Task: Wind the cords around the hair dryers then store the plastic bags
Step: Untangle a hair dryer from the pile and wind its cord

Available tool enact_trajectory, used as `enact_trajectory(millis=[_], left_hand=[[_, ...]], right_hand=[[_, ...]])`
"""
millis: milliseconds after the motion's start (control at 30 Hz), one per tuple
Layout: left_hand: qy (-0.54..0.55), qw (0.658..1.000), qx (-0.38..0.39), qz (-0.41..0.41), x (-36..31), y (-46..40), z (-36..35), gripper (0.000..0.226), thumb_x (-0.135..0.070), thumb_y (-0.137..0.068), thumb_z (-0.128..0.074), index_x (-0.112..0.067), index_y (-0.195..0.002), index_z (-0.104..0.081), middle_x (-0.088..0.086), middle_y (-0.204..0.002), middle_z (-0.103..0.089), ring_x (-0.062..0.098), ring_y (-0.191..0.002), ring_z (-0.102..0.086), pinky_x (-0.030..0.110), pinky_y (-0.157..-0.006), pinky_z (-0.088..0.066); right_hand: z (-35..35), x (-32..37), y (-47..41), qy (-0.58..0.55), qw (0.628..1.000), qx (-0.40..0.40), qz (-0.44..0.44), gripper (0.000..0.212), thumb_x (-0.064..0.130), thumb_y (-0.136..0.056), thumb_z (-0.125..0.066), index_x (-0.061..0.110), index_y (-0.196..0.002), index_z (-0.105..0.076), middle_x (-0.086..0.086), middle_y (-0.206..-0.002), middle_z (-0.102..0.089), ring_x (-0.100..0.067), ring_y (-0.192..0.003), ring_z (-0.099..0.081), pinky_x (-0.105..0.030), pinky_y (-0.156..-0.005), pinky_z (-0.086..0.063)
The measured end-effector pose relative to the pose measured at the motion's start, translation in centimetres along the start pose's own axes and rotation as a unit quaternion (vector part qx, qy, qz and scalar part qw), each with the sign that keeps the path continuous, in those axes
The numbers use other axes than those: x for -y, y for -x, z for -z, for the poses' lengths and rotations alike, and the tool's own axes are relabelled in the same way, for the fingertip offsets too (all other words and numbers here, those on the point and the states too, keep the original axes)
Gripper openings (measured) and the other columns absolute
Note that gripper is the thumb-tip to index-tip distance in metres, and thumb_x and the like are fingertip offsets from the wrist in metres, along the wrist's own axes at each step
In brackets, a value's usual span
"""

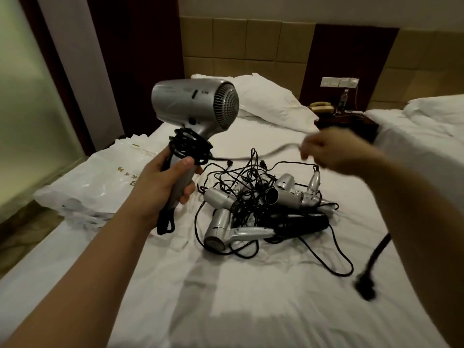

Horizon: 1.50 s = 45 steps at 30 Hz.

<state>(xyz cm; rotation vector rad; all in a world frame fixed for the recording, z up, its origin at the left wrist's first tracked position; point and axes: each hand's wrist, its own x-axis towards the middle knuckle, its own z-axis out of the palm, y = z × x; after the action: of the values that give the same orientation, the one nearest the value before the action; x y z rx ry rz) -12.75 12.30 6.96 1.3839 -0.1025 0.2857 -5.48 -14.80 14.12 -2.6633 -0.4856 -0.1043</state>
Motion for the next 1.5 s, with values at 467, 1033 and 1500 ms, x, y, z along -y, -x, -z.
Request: enact_trajectory(millis=[467,1033,1500], left_hand=[[0.082,0.990,0.079,0.086,2.4,1.2,-2.0,0.035,-0.032,-0.078,-0.063,-0.006,-0.100,-0.054,0.006,-0.074,-0.063,0.012,-0.040,-0.046,0.016,-0.036,-0.035],[-0.488,0.866,0.053,0.101,3.0,0.8,0.7,0.041,-0.011,-0.081,-0.062,-0.014,-0.118,-0.043,0.011,-0.094,-0.063,0.016,-0.062,-0.056,0.027,-0.054,-0.044],[-0.753,0.619,0.217,-0.059,3.7,1.9,-1.3,0.046,-0.039,-0.089,-0.054,-0.032,-0.132,-0.039,-0.008,-0.123,-0.054,0.020,-0.109,-0.056,0.031,-0.075,-0.045]], right_hand=[[-14.8,2.8,2.0,-0.327,0.924,0.195,0.011,0.065,0.020,-0.087,-0.066,0.016,-0.142,-0.033,0.001,-0.141,-0.043,-0.009,-0.130,-0.037,-0.026,-0.108,-0.030],[-12.5,3.4,4.7,-0.064,0.972,0.213,0.079,0.024,0.023,-0.097,-0.046,0.009,-0.099,-0.066,0.007,-0.086,-0.065,-0.007,-0.082,-0.057,-0.024,-0.072,-0.044],[-4.4,6.9,1.7,0.126,0.970,0.000,0.208,0.029,0.044,-0.087,-0.057,0.021,-0.070,-0.050,0.008,-0.068,-0.050,-0.013,-0.070,-0.043,-0.030,-0.061,-0.031]])
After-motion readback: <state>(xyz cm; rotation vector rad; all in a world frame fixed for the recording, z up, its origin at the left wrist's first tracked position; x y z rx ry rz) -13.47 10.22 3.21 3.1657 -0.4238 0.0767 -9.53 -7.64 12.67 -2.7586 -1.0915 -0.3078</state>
